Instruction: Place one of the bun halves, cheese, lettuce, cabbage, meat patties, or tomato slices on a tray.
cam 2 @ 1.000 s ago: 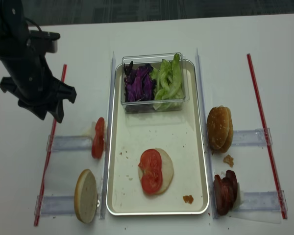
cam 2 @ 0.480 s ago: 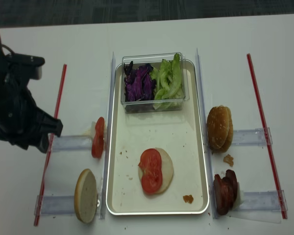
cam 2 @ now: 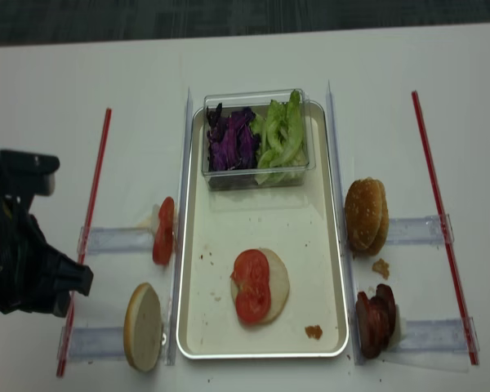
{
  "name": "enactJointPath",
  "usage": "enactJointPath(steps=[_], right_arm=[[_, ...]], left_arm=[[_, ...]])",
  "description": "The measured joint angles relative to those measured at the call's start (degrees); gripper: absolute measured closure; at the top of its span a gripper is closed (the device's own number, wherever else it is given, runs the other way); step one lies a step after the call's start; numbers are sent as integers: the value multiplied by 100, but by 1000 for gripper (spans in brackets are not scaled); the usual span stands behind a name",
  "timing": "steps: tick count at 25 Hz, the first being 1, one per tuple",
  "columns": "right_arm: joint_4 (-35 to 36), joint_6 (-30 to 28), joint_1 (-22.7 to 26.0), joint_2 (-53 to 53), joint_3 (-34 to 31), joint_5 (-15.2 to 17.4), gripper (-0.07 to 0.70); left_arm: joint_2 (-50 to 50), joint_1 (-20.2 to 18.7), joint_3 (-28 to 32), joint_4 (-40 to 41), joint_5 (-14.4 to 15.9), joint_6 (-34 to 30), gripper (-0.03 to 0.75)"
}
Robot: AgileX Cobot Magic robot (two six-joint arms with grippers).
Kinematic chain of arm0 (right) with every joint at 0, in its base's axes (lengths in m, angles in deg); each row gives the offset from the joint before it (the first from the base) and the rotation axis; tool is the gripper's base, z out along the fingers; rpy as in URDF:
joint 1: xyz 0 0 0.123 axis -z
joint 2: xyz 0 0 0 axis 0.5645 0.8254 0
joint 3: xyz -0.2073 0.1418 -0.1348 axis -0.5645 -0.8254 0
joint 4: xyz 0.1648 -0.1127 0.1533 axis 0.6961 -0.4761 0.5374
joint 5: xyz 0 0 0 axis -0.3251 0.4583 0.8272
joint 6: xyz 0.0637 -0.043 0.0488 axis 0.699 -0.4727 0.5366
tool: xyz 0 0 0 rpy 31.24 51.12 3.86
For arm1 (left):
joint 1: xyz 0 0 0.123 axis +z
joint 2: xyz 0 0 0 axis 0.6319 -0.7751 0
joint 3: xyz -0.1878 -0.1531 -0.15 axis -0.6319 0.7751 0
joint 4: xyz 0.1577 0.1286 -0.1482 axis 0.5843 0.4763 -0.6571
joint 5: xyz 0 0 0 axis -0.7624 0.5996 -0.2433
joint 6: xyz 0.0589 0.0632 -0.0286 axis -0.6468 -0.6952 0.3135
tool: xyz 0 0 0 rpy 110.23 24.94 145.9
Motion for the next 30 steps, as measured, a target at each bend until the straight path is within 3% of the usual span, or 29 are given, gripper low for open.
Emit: enactJointPath(steps=[12, 30], right_arm=[[0, 0, 0, 0, 0, 0, 69], [0, 0, 0, 0, 0, -10, 69]], left_arm=[[707, 0, 1393, 0, -701, 267, 388], [2758, 0, 1457, 0, -926, 336, 390]])
